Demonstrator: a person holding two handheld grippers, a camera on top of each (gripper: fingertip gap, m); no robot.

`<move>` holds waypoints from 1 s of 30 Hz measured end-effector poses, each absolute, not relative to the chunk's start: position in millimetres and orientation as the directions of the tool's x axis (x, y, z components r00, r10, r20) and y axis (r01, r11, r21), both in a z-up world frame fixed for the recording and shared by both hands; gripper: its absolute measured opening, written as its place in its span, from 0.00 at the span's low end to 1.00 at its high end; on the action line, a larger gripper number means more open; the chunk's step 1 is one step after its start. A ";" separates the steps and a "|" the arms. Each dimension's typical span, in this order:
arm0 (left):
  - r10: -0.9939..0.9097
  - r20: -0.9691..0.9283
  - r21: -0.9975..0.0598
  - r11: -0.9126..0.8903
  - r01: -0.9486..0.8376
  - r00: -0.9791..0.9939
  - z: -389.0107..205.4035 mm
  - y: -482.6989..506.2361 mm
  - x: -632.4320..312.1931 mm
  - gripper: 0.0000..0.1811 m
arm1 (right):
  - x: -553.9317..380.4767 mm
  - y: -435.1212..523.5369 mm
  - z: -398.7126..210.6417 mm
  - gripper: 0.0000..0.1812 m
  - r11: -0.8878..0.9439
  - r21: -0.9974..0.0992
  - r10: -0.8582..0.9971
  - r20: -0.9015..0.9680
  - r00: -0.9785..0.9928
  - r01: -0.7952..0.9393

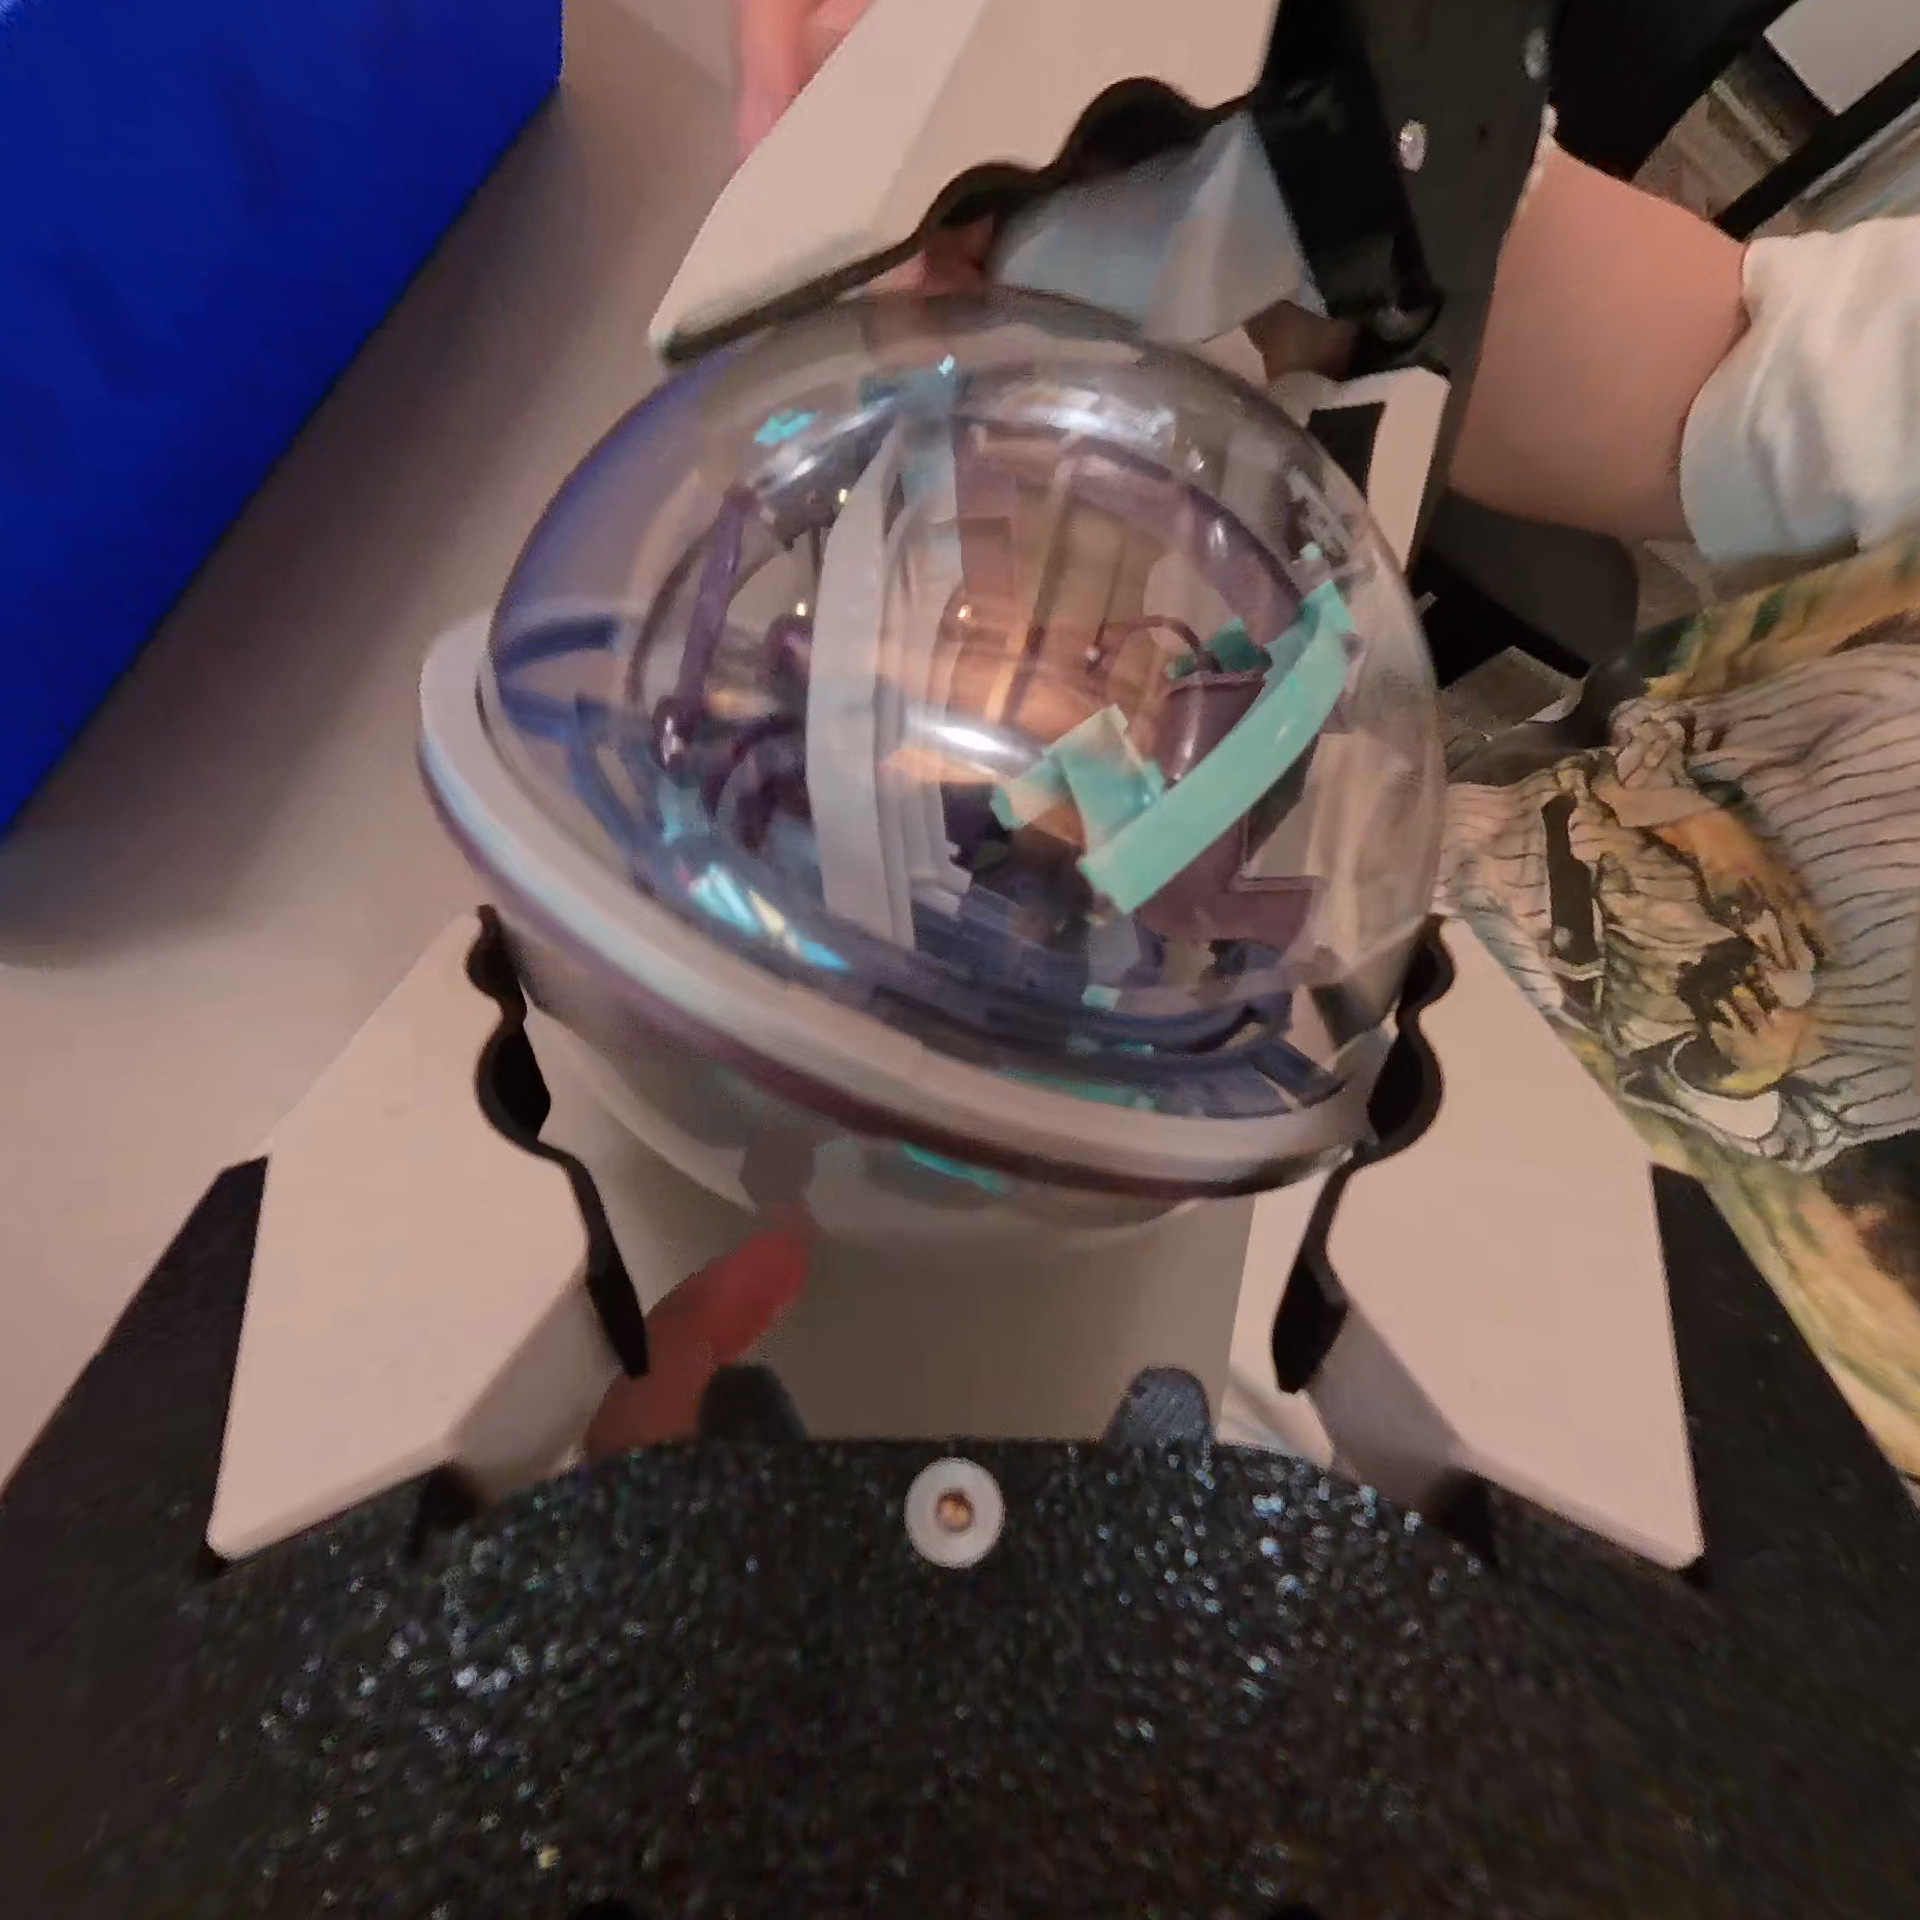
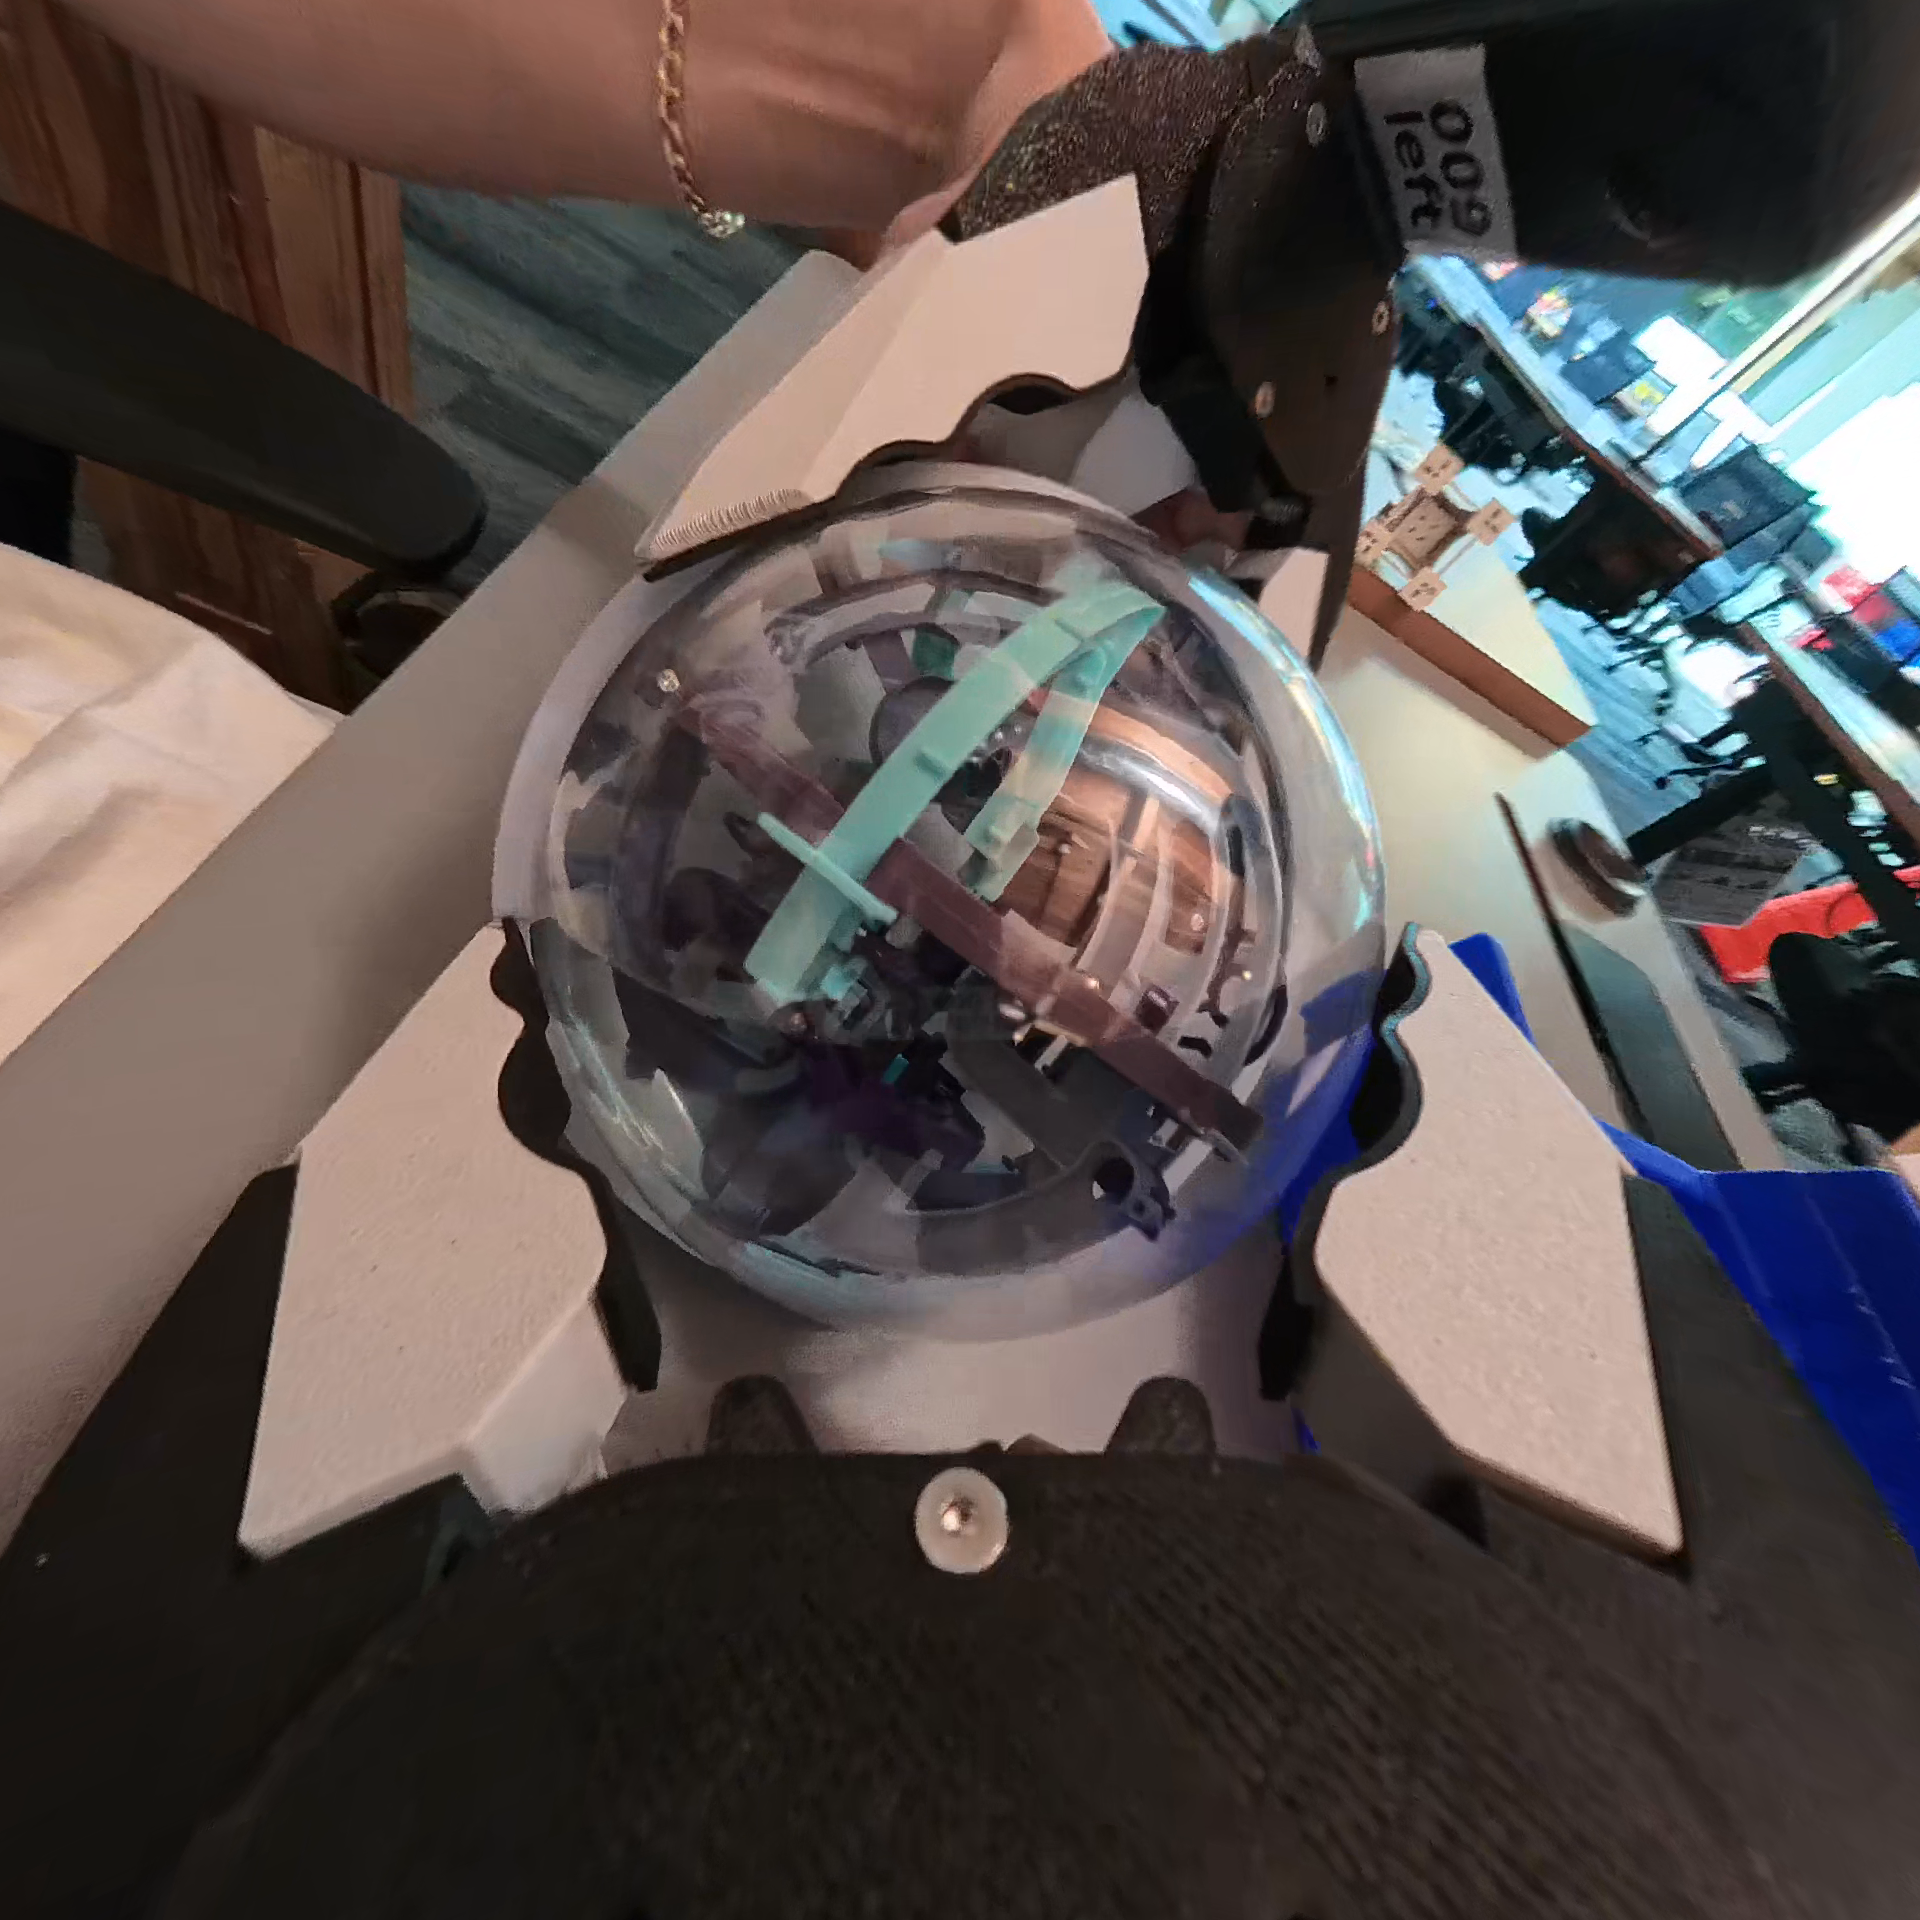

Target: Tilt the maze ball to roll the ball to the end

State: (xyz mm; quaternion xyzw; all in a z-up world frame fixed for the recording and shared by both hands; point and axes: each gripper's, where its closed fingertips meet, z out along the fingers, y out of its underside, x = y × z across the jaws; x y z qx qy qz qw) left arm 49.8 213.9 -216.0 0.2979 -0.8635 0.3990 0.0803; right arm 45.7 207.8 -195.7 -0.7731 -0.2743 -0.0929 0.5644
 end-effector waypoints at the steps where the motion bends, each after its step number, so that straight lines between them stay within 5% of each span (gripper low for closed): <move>1: -0.468 0.390 -0.629 0.493 -0.601 -0.793 -217.8 214.4 49.5 0.87 | 46.1 208.6 -195.3 0.85 -0.211 -0.812 0.296 0.477 0.827 0.544; 14: -0.531 0.475 -0.608 0.378 -0.698 -0.702 -217.7 208.2 53.3 0.87 | 44.4 213.7 -188.8 0.87 -0.203 -0.812 0.220 0.507 0.833 0.547; 26: -0.581 0.297 -0.723 0.381 -0.576 -0.757 -209.4 219.4 67.2 0.87 | 48.7 222.5 -193.5 0.86 -0.271 -0.733 0.401 0.504 0.765 0.624; 30: -0.568 0.129 -0.815 0.406 -0.414 -0.812 -196.3 222.4 71.8 0.87 | 45.3 226.3 -192.7 0.86 -0.253 -0.731 0.422 0.506 0.752 0.634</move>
